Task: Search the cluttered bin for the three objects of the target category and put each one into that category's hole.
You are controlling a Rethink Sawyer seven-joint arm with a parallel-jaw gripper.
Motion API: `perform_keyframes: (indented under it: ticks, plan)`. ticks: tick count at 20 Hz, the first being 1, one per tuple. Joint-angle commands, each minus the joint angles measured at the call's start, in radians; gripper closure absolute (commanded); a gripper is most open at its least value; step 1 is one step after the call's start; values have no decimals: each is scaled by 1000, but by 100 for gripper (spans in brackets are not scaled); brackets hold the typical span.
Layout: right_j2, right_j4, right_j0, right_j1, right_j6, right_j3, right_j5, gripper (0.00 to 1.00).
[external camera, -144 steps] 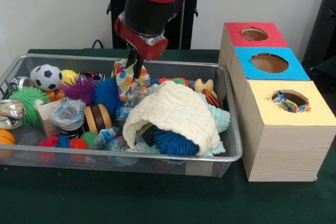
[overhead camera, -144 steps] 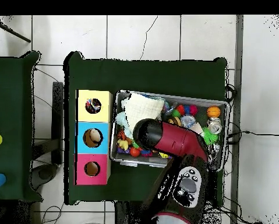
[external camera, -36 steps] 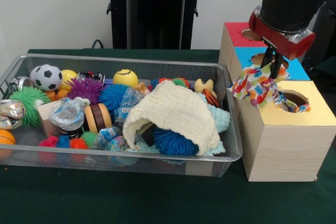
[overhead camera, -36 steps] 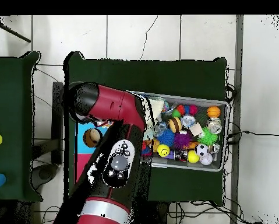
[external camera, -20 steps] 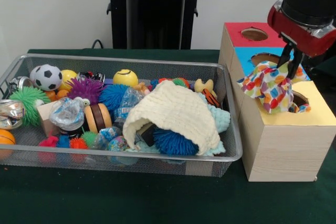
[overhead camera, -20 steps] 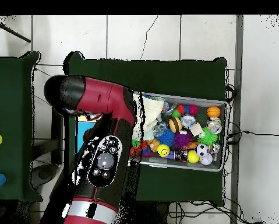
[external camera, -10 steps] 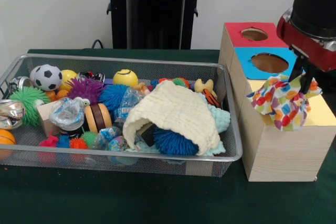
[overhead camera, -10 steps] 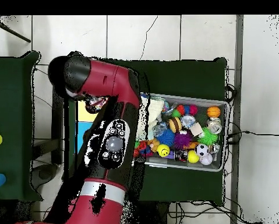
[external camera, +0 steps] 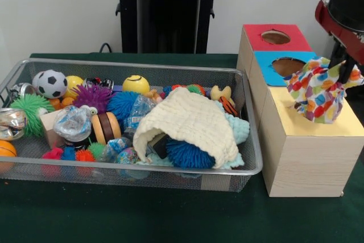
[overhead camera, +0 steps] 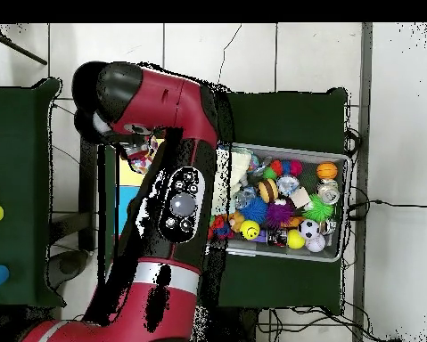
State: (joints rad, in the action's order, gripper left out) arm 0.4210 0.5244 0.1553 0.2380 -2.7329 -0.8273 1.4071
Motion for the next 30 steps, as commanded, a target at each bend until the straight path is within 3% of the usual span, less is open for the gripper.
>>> perform_keyframes:
  ticks: [1,10,22,30]
  plan:
    - [-38,11,-2,-52,-300,-59,-36,100]
    - [-63,-10,-8,-102,-244,-108,-184,100]
    - [-76,-14,-29,-136,-187,-118,-218,100]
    - [-58,-3,-6,-116,-251,-168,-201,100]
